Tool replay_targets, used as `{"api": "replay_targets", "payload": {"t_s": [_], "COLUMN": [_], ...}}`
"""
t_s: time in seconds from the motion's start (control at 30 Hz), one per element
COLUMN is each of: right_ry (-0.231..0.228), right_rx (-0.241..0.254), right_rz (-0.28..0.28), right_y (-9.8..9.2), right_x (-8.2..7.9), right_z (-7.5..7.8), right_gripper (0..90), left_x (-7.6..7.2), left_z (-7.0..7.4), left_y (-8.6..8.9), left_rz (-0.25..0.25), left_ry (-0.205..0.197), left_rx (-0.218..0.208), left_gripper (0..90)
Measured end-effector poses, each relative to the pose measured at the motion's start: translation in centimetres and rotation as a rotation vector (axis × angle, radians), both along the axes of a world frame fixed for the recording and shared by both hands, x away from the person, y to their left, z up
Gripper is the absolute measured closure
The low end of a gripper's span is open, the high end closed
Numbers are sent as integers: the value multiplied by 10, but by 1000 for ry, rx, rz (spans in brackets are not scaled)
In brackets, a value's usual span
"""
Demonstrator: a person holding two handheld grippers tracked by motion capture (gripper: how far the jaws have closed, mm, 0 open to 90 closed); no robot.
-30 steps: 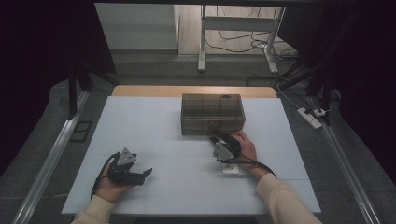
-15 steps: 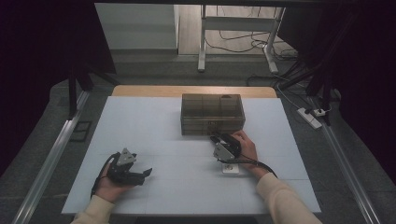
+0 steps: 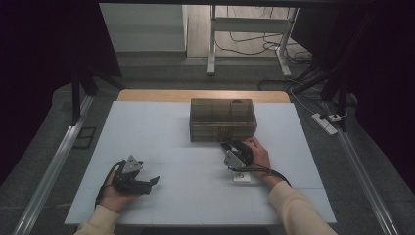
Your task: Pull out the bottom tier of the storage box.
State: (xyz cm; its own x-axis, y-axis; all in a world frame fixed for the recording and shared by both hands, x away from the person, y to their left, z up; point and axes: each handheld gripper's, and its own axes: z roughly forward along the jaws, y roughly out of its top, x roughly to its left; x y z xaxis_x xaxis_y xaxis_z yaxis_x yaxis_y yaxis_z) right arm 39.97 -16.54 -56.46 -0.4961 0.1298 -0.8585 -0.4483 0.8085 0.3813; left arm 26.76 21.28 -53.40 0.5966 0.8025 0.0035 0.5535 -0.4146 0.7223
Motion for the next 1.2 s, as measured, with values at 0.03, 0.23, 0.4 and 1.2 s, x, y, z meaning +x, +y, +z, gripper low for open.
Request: {"api": "replay_targets", "payload": {"t_s": [0.03, 0.23, 0.4, 1.2], "right_ry": [-1, -2, -8, -23], "right_rx": [-1, -6, -3, -7], "right_rz": [0, -6, -11, -17], "right_y": [0, -1, -1, -3], "right_x": [0, 0, -1, -1], "right_z": [0, 0, 0, -2], "right_gripper": [719, 717, 716, 754], "left_x": [0, 0, 0, -1], "left_z": [0, 0, 0, 1], "left_y": [0, 0, 0, 0], "left_rz": [1, 0, -1, 0], "left_ry": [0, -2, -1, -4], "left_rx": [-1, 1, 4, 1], "left_gripper": [141, 141, 141, 141]}}
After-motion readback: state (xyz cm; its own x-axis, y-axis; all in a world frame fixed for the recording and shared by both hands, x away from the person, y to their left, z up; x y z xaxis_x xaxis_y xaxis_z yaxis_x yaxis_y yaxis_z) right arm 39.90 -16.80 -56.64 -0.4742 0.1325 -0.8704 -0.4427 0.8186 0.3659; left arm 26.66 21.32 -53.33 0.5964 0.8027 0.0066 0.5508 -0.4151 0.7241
